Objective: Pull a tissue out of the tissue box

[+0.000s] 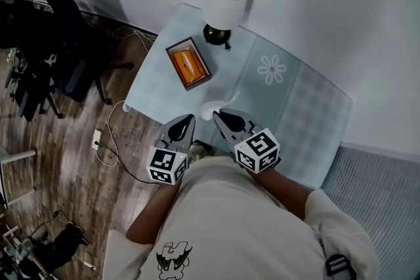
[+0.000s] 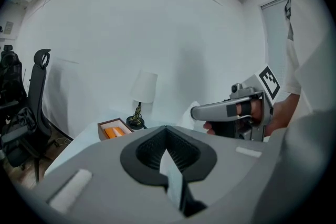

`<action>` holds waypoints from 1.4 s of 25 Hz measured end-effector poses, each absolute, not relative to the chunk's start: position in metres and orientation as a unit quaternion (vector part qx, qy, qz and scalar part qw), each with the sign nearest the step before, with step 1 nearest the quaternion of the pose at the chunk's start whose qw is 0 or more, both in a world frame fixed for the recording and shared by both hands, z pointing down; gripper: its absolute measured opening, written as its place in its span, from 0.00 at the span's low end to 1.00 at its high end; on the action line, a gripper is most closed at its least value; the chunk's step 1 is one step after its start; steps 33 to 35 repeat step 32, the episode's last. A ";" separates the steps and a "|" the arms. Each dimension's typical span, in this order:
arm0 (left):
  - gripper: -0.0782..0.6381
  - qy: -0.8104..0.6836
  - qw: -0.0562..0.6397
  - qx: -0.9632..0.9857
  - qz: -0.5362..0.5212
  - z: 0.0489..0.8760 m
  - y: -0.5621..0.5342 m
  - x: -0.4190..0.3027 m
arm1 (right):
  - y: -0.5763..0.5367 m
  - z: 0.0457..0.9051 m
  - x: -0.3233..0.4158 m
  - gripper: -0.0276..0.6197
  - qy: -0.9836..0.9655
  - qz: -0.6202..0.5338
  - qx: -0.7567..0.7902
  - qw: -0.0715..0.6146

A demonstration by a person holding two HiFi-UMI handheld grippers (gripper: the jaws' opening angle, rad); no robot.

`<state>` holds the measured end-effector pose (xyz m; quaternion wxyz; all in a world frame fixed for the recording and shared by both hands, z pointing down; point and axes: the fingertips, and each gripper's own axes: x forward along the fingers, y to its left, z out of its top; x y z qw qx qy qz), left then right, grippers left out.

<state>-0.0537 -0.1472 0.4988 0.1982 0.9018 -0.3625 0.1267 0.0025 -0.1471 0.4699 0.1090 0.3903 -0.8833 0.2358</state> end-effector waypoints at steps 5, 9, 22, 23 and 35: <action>0.12 -0.373 0.197 0.898 0.121 0.495 -0.153 -0.060 | -0.145 0.468 -0.006 0.06 -0.887 0.222 0.388 0.114; 0.12 -0.378 0.199 0.896 0.118 0.494 -0.156 -0.062 | -0.140 0.472 -0.012 0.06 -0.891 0.209 0.384 0.125; 0.12 -0.375 0.208 0.896 0.114 0.496 -0.157 -0.060 | -0.139 0.478 -0.016 0.06 -0.890 0.208 0.381 0.138; 0.12 -0.375 0.208 0.896 0.114 0.496 -0.157 -0.060 | -0.139 0.478 -0.016 0.06 -0.890 0.207 0.381 0.138; 0.12 -0.373 0.218 0.894 0.115 0.503 -0.152 -0.058 | -0.138 0.489 -0.014 0.06 -0.887 0.214 0.383 0.144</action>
